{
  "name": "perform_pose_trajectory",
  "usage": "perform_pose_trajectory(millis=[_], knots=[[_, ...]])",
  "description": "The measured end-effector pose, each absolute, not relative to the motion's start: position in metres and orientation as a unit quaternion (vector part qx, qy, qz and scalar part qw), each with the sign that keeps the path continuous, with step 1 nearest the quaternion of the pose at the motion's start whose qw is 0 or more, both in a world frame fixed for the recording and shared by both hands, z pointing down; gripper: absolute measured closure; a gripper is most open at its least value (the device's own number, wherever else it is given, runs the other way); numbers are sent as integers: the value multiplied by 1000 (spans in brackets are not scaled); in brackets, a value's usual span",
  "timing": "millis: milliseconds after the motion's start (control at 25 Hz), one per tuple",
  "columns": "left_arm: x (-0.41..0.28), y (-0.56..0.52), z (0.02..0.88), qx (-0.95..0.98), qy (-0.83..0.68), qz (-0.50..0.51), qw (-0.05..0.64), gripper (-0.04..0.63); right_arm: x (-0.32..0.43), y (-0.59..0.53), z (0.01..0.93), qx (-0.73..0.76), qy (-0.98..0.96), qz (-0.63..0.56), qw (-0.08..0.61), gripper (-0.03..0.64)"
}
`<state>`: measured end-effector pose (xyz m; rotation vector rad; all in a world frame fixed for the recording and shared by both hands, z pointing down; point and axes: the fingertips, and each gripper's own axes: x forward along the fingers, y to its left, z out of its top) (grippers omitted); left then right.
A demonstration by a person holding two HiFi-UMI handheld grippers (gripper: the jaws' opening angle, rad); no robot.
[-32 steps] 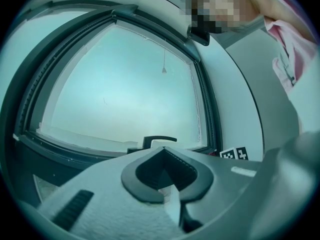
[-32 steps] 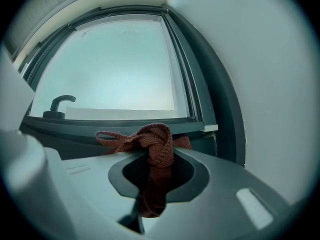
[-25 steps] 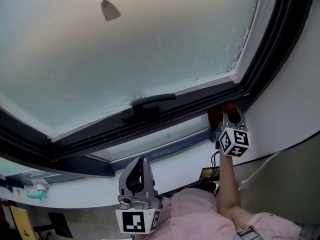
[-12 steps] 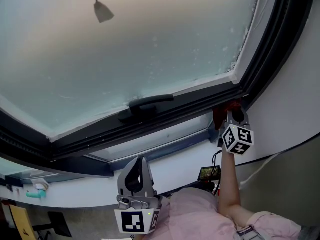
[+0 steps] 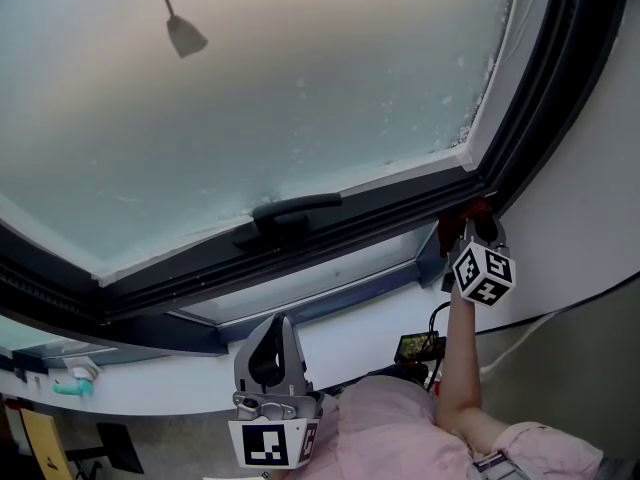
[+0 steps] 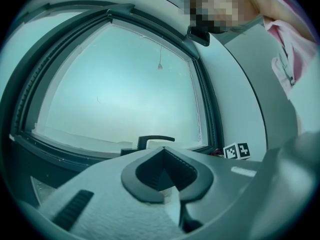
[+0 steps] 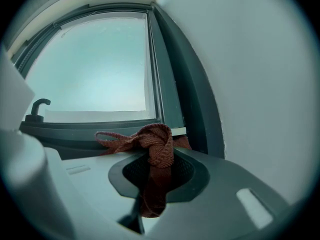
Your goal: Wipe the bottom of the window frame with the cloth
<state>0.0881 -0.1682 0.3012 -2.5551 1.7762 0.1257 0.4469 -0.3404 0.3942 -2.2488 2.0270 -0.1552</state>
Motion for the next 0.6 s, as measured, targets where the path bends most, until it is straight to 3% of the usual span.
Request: perform_pose_trajectory(millis=[600], knots=[[103, -174, 303, -819, 572, 41, 12, 598, 458, -344, 394, -735, 675, -45, 47, 563]])
